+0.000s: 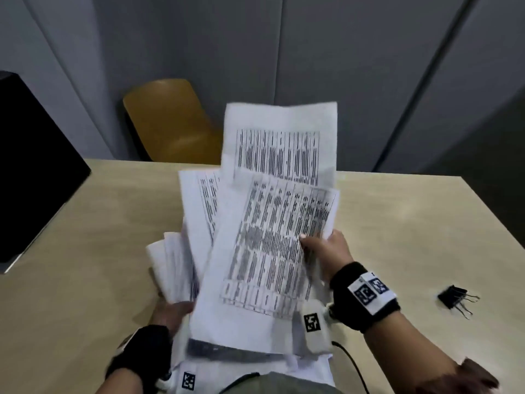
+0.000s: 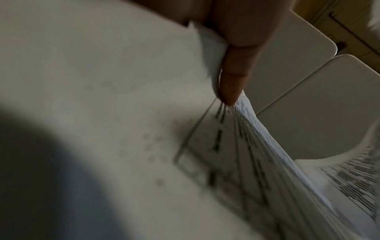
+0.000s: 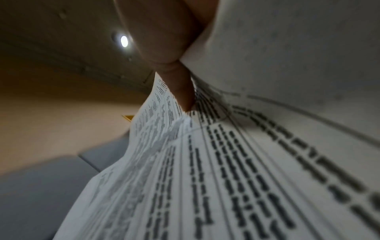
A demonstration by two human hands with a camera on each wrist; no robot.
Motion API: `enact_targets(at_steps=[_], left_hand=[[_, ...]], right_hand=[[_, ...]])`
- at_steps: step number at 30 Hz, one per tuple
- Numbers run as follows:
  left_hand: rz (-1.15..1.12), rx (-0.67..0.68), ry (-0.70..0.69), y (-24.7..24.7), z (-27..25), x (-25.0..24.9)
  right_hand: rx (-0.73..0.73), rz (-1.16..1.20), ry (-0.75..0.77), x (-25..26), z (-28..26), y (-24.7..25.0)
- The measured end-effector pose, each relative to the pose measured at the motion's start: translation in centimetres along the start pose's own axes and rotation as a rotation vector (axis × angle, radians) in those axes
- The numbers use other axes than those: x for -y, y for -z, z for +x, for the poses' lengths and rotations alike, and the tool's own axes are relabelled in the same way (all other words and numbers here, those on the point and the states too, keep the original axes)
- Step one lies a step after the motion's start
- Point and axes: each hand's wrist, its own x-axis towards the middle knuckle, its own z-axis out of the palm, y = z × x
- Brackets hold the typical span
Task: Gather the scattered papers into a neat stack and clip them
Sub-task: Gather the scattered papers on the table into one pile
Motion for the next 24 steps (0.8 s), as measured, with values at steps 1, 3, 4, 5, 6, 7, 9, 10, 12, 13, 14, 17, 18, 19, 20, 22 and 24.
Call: enact_targets(at_steps=[1,3,4,5,6,7,9,10,12,13,14,17,18,19,20,22,24], left_hand=[[0.012,-0.006,0.008,0.1,-0.2,-0.2],[0.018,0.011,0.006,0.2,0.2,0.1],[0.015,0.028,0.016,0.2,0.2,0.1],[-0.008,0.029,0.016,0.2,0.3,0.1],[-0.004,0.022,0.004,0.1,0.5,0.2],[-0.011,0.028,0.005,0.1,0.5,0.3],[-0.033,0.031,0.026,0.2,0.4,0.2],[-0.027,0.02,0.032,0.2,0.3,0.2],[-0.033,0.02,0.023,0.2,0.5,0.3],[-0.048,0.031,0.027,0.2,0.6,0.2],[-0.057,0.033,0.043,0.0,0.2,0.0],[-0.106,0.032,0.046,0.4,0.4,0.2],[-0.111,0.031,0.057,0.5,0.5,0.2],[-0.13,0.047,0.055,0.6,0.7,0.6],[-0.125,0.044,0.052,0.7,1.0,0.7],[-0.072,0.026,0.012,0.6,1.5,1.0],[-0.049,0.056,0.004,0.5,0.5,-0.1]], right_hand=[[-0.021,-0.063,-0.007,-1.1,0.2,0.1],[-0.068,-0.21,-0.048,-3.3,0.7,0.6],[-0.103,-0.287,-0.082,-4.3,0.8,0.9],[-0.139,-0.35,-0.116,-5.2,1.1,1.2],[-0.172,-0.405,-0.149,-5.9,1.2,1.5],[-0.196,-0.456,-0.172,-6.2,1.1,1.9],[-0.2,-0.555,-0.18,-6.4,0.8,2.4],[-0.181,-0.583,-0.159,-6.3,0.6,2.6],[-0.141,-0.583,-0.078,-5.5,0.4,2.0],[-0.111,-0.54,-0.028,-4.8,0.2,1.5],[-0.065,-0.452,0.015,-4.0,-0.2,0.6],[0.153,-0.086,0.128,-0.3,-1.6,-1.8],[0.219,-0.007,0.164,1.0,-1.9,-2.3],[0.254,0.068,0.199,2.1,-2.0,-2.7],[0.265,0.142,0.225,2.8,-1.9,-2.7],[0.215,0.252,0.215,3.0,-1.2,-2.2],[0.132,0.211,0.169,1.8,-0.4,-1.3]])
